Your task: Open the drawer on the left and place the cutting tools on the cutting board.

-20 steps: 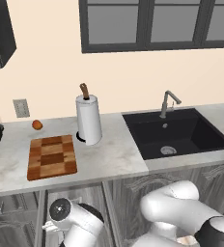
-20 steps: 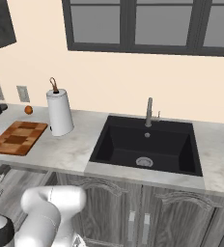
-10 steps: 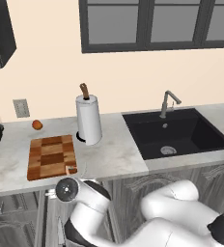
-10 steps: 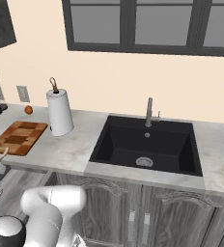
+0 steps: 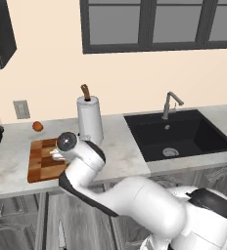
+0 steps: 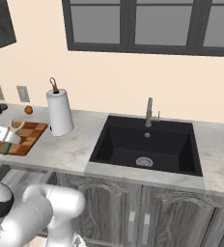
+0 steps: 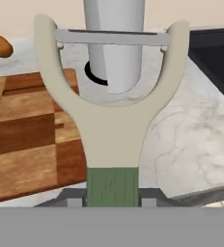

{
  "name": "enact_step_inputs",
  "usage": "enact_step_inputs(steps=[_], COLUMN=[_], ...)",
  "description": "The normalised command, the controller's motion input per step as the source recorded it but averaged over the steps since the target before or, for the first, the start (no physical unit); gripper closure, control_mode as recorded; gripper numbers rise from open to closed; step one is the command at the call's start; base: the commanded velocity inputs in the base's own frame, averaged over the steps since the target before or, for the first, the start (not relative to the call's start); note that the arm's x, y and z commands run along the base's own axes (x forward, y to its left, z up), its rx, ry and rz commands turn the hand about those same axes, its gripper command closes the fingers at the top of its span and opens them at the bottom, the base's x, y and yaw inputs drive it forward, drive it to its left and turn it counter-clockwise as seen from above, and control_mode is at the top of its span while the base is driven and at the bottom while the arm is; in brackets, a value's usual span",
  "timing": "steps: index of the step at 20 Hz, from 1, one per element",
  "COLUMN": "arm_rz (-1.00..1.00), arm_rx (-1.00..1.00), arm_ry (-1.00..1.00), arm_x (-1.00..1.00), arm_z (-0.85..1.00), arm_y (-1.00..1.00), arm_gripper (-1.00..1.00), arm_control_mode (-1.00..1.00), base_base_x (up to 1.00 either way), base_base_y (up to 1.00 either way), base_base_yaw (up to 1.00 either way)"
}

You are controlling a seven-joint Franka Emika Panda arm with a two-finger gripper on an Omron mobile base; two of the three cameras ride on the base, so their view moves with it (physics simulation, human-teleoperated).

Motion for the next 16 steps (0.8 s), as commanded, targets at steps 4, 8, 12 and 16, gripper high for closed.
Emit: enact_step_inputs(steps=[4, 8, 12, 16], arm_rz=[0.00, 0.00, 0.00, 0.00], arm_rx=[0.00, 0.00, 0.00, 0.00], arm_ry=[0.26, 0.28, 0.10, 0.06], arm_x=[0.84, 0.81, 0.11, 0.23], arm_z=[-0.01, -0.23, -0.01, -0.25], arm_y=[0.00, 0.11, 0.19, 0.28], arm_gripper=[1.00, 1.00, 1.00, 1.00], arm_control_mode=[-1.00, -1.00, -1.00, -1.00], base_base_x=[0.00, 0.00, 0.00, 0.00], base_base_y=[0.00, 0.00, 0.00, 0.00], base_base_yaw=[0.00, 0.00, 0.00, 0.00])
